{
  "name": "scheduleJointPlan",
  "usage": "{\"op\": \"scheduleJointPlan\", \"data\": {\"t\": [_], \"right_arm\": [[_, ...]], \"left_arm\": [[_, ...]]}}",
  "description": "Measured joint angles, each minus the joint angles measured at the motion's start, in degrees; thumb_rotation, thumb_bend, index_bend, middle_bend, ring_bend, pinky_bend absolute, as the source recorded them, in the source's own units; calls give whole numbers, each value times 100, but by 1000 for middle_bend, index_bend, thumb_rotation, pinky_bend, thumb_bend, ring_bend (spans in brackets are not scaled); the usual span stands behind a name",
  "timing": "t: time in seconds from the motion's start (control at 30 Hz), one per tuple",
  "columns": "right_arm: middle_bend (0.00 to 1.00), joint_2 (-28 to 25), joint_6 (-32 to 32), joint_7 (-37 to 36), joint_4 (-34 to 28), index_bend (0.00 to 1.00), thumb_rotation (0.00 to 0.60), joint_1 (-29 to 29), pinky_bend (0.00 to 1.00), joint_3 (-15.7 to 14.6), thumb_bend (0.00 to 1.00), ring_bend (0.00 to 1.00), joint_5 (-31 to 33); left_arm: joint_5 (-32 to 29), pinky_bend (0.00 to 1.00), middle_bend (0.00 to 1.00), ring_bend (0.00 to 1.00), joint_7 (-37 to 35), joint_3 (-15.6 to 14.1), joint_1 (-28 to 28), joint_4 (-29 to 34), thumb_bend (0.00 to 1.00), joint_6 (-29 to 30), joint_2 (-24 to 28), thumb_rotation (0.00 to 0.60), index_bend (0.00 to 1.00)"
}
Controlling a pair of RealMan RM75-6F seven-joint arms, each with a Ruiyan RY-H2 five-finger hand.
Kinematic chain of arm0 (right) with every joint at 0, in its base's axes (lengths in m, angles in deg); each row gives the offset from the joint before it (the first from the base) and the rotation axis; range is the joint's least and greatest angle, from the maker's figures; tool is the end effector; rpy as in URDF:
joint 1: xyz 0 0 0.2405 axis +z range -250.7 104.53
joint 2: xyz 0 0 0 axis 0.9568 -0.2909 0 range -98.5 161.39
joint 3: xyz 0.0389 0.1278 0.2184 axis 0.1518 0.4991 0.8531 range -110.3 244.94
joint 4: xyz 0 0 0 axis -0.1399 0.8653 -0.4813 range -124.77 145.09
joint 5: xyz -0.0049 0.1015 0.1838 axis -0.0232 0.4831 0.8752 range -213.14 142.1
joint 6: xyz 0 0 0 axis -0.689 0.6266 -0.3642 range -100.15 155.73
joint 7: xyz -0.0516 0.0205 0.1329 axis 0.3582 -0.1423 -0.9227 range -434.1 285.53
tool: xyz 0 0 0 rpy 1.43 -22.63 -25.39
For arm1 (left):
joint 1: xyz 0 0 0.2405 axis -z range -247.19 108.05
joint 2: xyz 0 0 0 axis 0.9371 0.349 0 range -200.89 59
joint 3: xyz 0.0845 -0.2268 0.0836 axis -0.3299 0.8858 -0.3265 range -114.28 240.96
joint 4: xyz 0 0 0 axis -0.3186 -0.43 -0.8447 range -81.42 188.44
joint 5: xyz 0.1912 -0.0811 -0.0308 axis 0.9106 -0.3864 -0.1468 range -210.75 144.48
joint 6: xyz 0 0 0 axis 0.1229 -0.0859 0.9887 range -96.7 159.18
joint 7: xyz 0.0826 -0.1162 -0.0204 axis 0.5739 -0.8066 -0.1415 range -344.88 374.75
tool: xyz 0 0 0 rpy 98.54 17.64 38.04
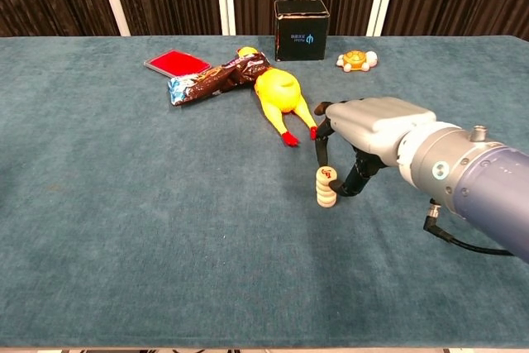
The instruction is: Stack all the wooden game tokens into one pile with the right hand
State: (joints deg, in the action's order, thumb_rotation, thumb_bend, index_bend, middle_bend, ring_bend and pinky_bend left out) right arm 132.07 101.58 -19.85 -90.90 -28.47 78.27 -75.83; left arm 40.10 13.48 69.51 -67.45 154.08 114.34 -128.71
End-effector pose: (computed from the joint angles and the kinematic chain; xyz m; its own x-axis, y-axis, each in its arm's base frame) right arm -0.0887 -0.2819 -0.0567 0.5197 -0.3209 0.7918 -0.8525 -0.2559 0.4558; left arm -0.3241 0.1731 0.1946 0.3146 -0.0083 0.9492 0.9235 0.2341 -0.3040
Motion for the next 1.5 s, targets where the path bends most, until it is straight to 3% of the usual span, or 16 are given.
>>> {"op": "scheduleJointPlan", "data": {"t": [1.5], "right_arm": [[0,-18,58,-9,6,442,600,84,0,-71,430,0,151]], "left_arm": [[-15,184,0,0,64,-18,7,-4,187,-25,-1,600,119]]}}
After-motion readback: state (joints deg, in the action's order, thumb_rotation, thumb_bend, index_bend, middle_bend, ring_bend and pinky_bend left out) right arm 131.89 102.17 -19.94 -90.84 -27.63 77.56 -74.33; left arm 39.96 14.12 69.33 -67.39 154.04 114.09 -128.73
